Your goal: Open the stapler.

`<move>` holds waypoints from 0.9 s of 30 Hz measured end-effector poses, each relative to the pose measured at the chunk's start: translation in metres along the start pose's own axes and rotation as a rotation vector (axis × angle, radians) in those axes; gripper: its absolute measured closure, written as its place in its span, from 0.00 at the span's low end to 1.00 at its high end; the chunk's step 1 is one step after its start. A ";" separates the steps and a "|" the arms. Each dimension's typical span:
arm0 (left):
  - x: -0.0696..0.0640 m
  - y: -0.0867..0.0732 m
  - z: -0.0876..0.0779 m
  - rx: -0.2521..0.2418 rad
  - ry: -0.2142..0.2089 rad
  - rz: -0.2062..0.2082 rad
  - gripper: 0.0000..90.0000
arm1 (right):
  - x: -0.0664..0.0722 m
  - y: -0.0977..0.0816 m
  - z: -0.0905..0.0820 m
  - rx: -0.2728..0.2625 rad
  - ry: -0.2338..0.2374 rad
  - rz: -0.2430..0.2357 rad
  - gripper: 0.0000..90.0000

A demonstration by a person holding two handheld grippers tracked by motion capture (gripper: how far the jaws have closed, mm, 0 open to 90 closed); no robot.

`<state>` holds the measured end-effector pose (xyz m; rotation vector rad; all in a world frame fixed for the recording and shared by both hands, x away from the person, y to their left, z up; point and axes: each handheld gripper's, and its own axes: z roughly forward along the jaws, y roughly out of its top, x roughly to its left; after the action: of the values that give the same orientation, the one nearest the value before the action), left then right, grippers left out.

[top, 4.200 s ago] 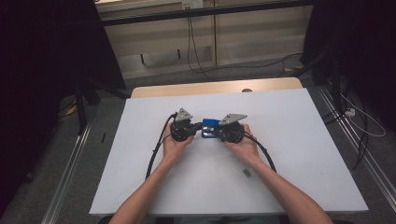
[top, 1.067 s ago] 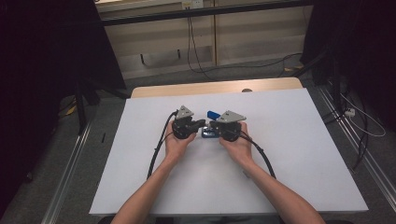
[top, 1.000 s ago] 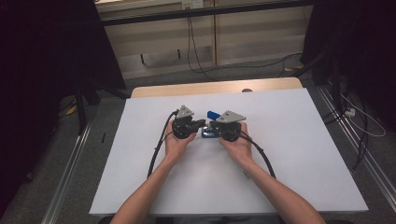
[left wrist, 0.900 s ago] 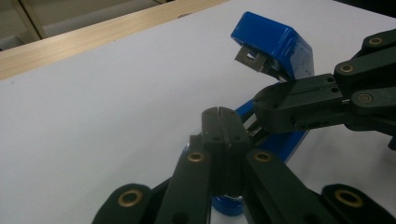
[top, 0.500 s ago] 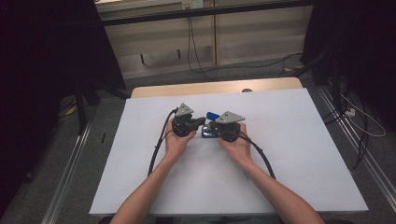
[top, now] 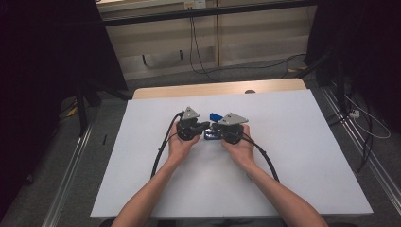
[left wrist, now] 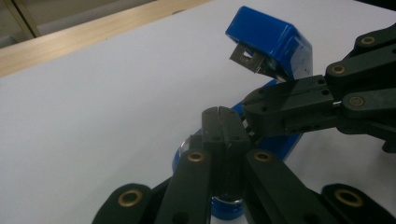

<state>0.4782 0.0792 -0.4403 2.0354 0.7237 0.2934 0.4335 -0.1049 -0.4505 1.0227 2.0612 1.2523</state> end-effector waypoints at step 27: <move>0.002 -0.009 0.001 -0.023 -0.001 -0.026 1.00 | 0.003 0.008 0.003 -0.051 -0.041 0.020 1.00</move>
<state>0.4770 0.0826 -0.4483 2.0027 0.7428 0.2849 0.4369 -0.0988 -0.4447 1.0395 1.9828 1.2765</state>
